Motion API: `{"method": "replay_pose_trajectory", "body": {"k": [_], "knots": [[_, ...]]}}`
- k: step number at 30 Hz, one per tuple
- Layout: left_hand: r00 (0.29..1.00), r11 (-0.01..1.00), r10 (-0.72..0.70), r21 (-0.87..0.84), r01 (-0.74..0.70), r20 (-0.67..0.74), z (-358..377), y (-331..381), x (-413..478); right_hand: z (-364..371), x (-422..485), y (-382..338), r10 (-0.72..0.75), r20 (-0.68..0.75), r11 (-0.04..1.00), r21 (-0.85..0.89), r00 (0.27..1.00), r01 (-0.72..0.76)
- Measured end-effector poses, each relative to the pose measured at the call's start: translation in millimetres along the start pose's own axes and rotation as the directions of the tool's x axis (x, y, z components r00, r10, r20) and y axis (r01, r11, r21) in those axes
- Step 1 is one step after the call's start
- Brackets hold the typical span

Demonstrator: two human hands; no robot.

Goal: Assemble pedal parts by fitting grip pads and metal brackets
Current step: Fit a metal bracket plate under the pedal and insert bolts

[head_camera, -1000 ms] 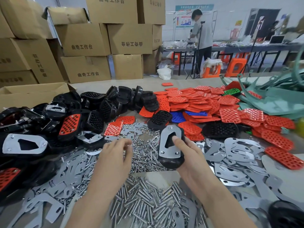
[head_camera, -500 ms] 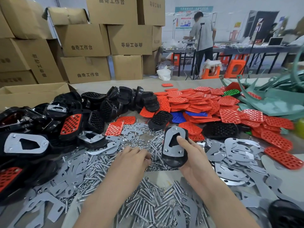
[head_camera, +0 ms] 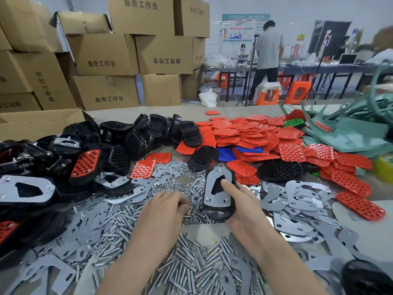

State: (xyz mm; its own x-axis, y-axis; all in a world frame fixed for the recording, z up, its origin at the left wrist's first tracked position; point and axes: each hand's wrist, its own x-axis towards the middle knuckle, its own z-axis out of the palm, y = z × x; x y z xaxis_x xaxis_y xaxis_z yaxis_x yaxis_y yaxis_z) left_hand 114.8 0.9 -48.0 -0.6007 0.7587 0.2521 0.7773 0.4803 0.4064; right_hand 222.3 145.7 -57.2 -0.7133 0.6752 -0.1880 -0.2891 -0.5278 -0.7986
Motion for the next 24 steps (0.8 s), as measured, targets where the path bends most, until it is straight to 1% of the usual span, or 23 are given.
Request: {"method": "replay_pose_trajectory", "body": {"k": [5, 8, 11, 14, 17, 21, 24], "knots": [[0.993, 0.995, -0.043, -0.094, 0.033, -0.111, -3, -4, -1, 0, 1, 3, 0.006, 0.024, 1.0, -0.018, 1.0, -0.005], [0.988, 0.988, -0.088, -0.138, 0.07, -0.126, -3, -4, -1, 2, 1, 5, 0.007, 0.045, 0.999, -0.044, 0.999, -0.006], [0.983, 0.972, -0.106, -0.226, 0.071, -0.15, -1, -4, -1, 3, -2, 6, -0.001, 0.069, 0.995, -0.095, 0.998, 0.008], [0.976, 0.949, -0.093, -0.315, 0.028, -0.194, -2, 0, 0, 6, -6, 9, -0.003, 0.106, 0.987, -0.157, 0.994, 0.02], [0.963, 0.924, -0.054, -0.38, -0.052, -0.263, -5, 2, 0, 8, -9, 12, -0.018, 0.13, 0.975, -0.218, 0.991, 0.047], [0.944, 0.911, -0.048, -0.403, -0.094, -0.327, -6, 4, 0, 7, -11, 14, -0.052, 0.211, 0.941, -0.316, 0.976, 0.118], [0.925, 0.894, -0.036, -0.426, -0.139, -0.378, -6, 8, 0, 6, -11, 16, -0.051, 0.27, 0.927, -0.346, 0.961, 0.147]]}}
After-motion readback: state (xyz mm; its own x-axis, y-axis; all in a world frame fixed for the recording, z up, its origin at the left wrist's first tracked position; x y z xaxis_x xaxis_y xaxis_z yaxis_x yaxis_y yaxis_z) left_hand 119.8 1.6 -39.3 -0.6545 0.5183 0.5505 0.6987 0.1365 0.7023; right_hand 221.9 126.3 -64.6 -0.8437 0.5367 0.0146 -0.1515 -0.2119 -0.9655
